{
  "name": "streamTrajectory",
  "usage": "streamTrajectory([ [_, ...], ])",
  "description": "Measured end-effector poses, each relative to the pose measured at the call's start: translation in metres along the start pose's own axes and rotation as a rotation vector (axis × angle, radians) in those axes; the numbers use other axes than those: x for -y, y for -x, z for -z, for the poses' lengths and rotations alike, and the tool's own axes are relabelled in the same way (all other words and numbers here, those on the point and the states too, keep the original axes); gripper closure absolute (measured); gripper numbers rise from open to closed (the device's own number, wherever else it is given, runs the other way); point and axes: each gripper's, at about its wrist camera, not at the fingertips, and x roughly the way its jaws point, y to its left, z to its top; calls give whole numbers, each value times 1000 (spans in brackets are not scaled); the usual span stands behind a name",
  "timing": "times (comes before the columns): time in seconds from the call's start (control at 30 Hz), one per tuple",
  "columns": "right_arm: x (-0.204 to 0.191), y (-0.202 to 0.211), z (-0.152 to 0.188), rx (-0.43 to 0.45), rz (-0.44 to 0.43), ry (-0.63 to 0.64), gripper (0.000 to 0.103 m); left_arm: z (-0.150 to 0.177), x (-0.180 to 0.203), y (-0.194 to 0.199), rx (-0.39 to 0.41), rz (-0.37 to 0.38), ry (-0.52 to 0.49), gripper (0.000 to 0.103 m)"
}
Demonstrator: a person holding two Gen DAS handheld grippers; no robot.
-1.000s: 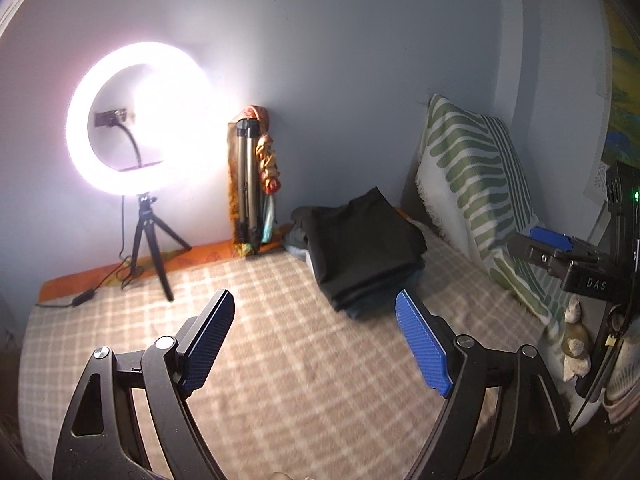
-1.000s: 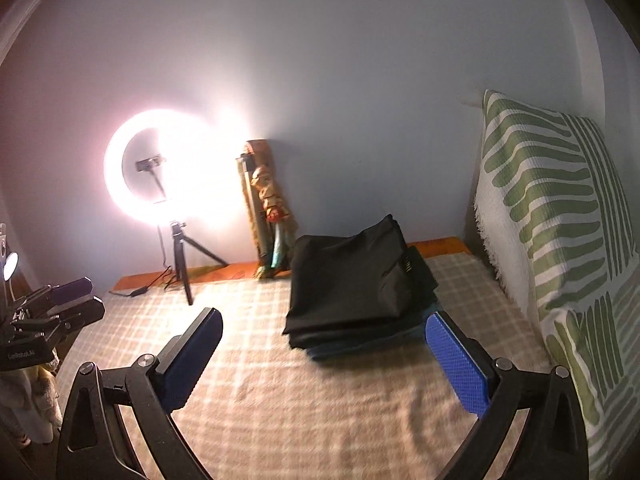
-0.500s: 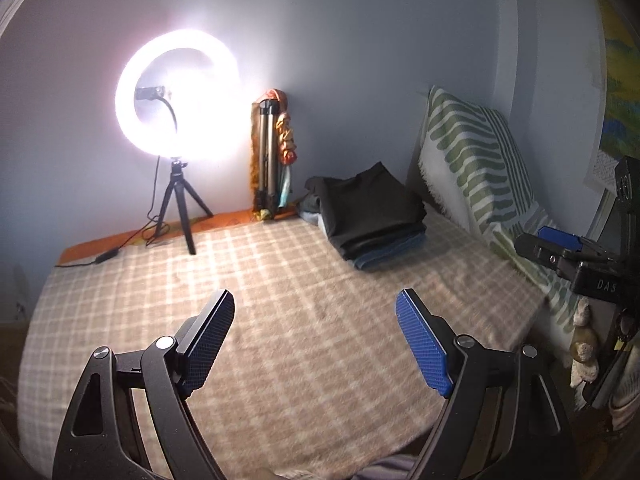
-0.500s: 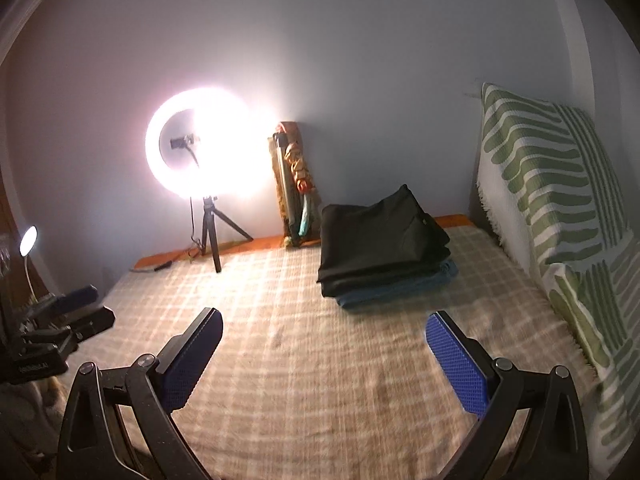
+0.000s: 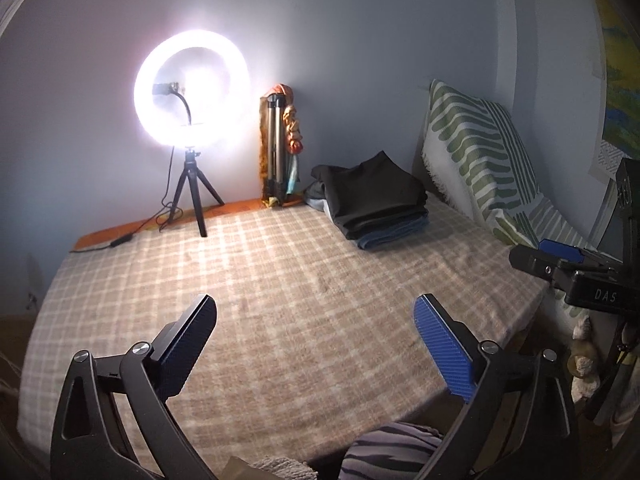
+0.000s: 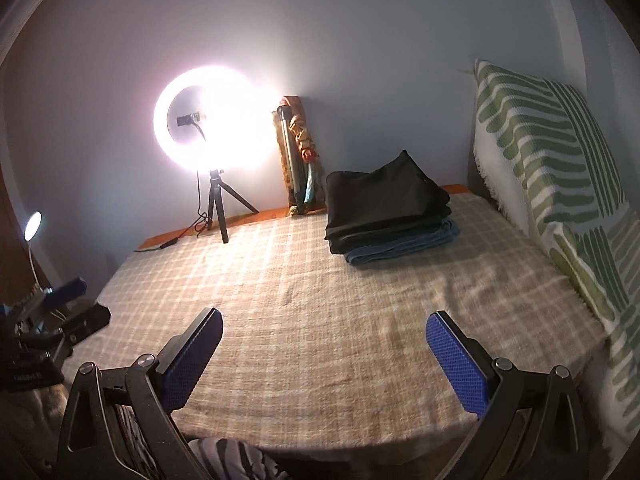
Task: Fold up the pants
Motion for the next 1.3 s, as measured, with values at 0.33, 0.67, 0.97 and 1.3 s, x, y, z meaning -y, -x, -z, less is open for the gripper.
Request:
streamTrajectory([
  [0.33,-4,-1,4,-2,31,13,0,8,-4,-6,-55,-5,37,4],
  [0.67,-2,-9,4,-12,34,5,0,7,-10,-7,-44,-40,46,2],
  [0.97,1,-11,3,-16,30,2,0,8,-14,-8,-57,-29,62,2],
  [1.3,0,-16,5,-24,18,0,0,9,-14,-8,-60,-28,64,2],
])
